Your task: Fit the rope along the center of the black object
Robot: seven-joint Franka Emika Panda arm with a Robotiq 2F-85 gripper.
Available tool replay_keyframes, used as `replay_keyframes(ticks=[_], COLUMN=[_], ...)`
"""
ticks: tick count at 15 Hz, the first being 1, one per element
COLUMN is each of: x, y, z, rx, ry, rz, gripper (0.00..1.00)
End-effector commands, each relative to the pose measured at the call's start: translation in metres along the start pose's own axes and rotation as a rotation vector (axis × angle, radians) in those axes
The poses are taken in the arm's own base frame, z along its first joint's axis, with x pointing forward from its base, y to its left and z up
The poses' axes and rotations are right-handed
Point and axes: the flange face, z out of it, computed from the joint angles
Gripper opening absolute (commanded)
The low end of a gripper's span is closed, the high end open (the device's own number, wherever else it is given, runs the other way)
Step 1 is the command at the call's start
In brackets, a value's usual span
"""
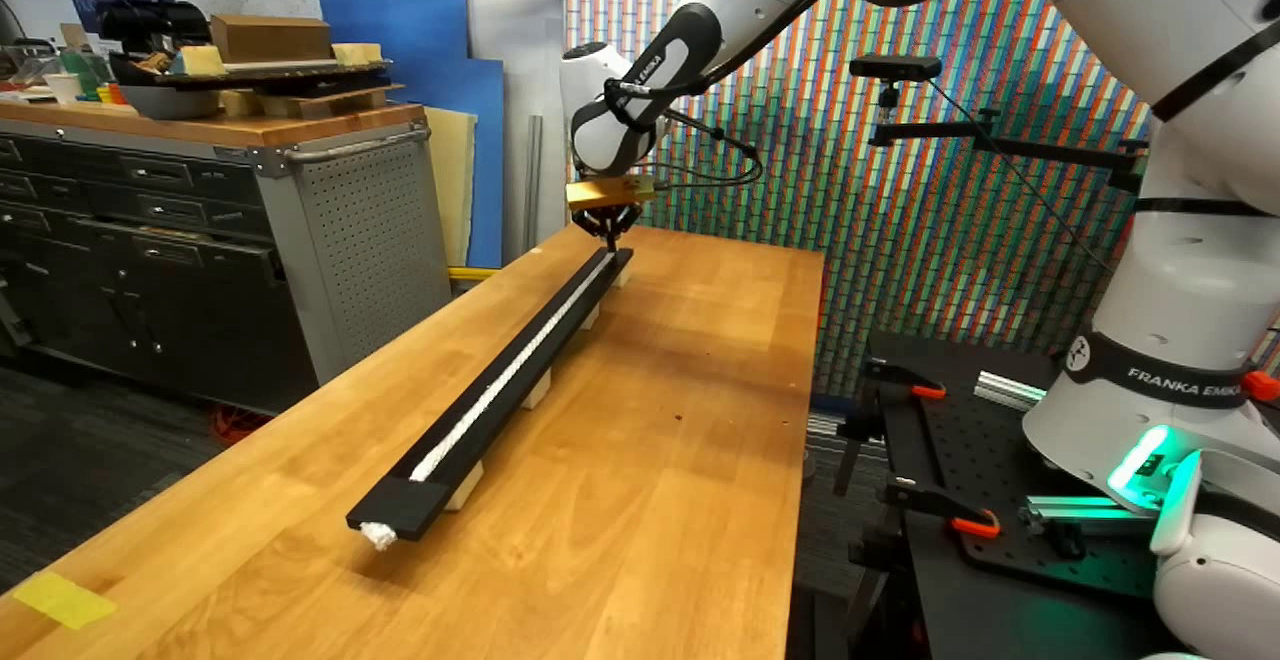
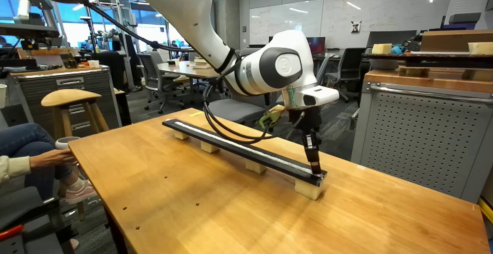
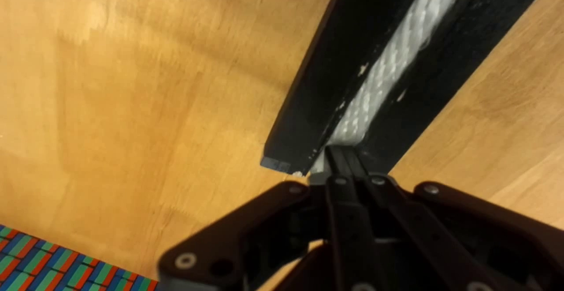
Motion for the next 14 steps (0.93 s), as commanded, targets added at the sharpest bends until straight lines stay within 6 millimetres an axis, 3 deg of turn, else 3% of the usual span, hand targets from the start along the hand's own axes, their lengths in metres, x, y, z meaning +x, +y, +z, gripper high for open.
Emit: replay_keyframes(ticks=[1,7,14], x=[-0.003,-0.035,-0.106], y=[-0.007,-0.014,-0.029], z=[-0.005,-0.053,-0.126], rx=[0.022,0.077,0.060], ry=[0.003,0.076,0.126], rz=[0.013,-0.048,-0.247], gripper=[0.00,0.00,0.00])
